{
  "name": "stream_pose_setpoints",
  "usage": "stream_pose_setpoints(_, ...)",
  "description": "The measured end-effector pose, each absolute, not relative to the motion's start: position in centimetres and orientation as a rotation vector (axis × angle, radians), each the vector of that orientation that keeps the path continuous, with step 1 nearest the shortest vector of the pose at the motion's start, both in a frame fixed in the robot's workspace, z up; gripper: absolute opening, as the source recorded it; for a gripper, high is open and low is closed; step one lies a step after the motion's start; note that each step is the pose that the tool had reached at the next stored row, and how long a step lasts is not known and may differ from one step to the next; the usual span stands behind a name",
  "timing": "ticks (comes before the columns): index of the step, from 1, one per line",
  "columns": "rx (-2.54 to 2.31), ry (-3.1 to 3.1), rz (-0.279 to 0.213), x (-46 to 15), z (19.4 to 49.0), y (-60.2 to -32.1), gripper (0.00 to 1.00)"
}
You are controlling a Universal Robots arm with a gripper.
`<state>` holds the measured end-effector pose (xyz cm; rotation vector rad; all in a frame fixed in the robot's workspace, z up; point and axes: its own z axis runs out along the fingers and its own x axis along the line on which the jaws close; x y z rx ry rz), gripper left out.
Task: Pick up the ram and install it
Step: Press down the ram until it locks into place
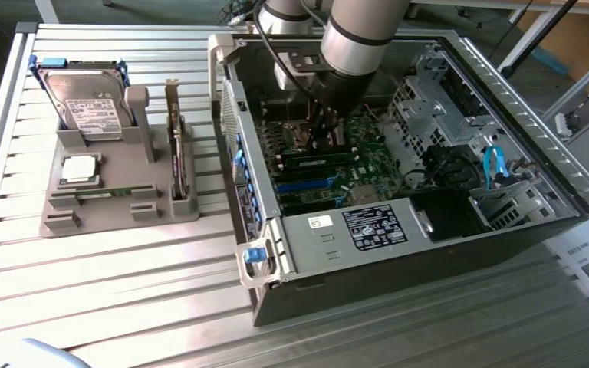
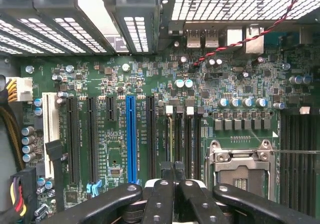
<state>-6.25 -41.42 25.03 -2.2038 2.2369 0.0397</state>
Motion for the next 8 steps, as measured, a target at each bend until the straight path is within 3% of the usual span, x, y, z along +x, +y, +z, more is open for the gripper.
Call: stream_pose_setpoints(8,-2.202,2.235,0.037,-8.3,25.0,-41.4,0.1)
